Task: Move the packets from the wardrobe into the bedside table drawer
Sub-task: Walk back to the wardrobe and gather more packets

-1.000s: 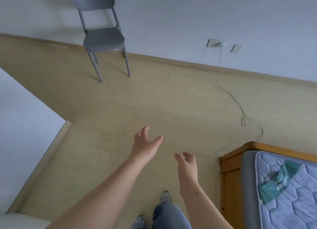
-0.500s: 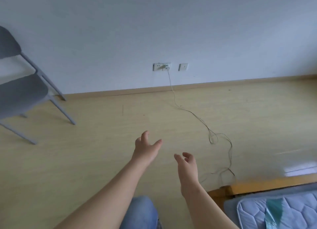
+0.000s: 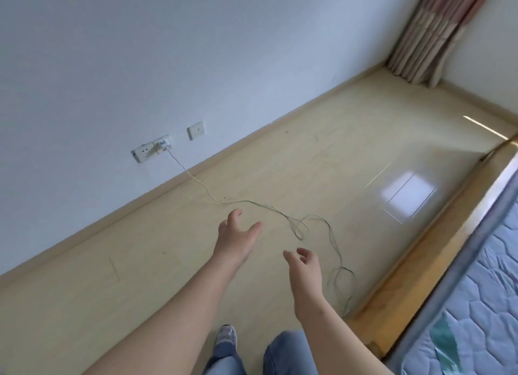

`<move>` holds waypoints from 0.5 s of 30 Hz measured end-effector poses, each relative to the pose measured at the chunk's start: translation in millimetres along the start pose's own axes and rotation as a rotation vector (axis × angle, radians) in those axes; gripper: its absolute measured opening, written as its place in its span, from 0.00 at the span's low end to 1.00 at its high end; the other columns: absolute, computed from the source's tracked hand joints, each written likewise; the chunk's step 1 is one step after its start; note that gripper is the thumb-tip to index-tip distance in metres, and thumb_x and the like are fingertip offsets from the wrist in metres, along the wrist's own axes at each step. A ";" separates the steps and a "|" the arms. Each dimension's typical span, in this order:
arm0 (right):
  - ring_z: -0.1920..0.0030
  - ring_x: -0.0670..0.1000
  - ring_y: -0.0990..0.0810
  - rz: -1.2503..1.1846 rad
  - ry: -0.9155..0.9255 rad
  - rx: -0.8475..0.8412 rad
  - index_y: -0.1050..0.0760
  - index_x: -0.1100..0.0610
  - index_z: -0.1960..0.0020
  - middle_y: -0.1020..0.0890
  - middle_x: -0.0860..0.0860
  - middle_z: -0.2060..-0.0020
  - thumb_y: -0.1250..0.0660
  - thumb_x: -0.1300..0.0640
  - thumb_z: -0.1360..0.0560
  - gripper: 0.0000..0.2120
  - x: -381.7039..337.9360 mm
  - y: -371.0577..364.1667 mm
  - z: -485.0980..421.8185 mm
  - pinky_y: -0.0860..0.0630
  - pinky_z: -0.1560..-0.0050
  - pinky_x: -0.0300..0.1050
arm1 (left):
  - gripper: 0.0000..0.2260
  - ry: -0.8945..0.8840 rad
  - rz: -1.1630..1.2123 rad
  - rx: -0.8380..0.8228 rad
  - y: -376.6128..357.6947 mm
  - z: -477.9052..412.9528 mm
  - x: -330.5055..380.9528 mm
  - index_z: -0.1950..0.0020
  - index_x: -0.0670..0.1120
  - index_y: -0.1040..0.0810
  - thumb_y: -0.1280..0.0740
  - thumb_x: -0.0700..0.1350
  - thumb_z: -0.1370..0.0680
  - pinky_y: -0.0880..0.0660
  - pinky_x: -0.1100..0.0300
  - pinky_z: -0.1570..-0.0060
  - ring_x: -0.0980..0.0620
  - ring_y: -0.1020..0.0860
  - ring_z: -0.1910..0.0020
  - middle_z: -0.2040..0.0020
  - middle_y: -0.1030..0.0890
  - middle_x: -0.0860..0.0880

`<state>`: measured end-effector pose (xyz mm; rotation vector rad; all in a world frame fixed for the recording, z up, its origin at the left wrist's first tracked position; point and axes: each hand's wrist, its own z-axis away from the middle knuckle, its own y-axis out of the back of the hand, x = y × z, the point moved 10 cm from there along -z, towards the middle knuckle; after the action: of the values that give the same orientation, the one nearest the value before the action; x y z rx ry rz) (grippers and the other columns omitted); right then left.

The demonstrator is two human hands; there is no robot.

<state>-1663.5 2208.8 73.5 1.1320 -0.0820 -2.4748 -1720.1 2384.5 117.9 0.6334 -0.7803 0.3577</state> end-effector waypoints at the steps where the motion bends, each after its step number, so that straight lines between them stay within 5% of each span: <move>1: 0.35 0.55 0.30 -0.018 -0.011 0.027 0.35 0.55 0.31 0.31 0.55 0.32 0.36 0.53 0.23 0.22 -7.5 3.3 -10.3 0.33 0.44 0.47 | 0.26 -0.006 -0.009 -0.027 -7.8 -12.3 11.1 0.26 0.52 0.41 0.38 0.53 0.22 0.38 0.62 0.47 0.48 0.34 0.32 0.26 0.42 0.47; 9: 0.41 0.53 0.29 -0.126 -0.055 0.097 0.34 0.56 0.32 0.29 0.54 0.35 0.37 0.56 0.23 0.21 -76.3 45.9 -116.7 0.35 0.48 0.45 | 0.26 -0.078 -0.064 -0.128 -96.8 -99.2 111.5 0.26 0.51 0.41 0.37 0.53 0.22 0.39 0.62 0.45 0.48 0.36 0.30 0.26 0.41 0.47; 15: 0.39 0.54 0.29 -0.164 -0.037 0.171 0.34 0.56 0.32 0.30 0.54 0.35 0.36 0.54 0.24 0.21 -156.0 152.6 -235.9 0.32 0.42 0.47 | 0.27 -0.114 -0.100 -0.210 -229.8 -166.0 222.1 0.25 0.51 0.42 0.37 0.54 0.22 0.37 0.58 0.40 0.48 0.37 0.29 0.25 0.42 0.47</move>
<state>-1346.3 2158.6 60.8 1.2057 -0.2238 -2.6767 -1364.0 2332.7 102.9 0.4964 -0.8789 0.1464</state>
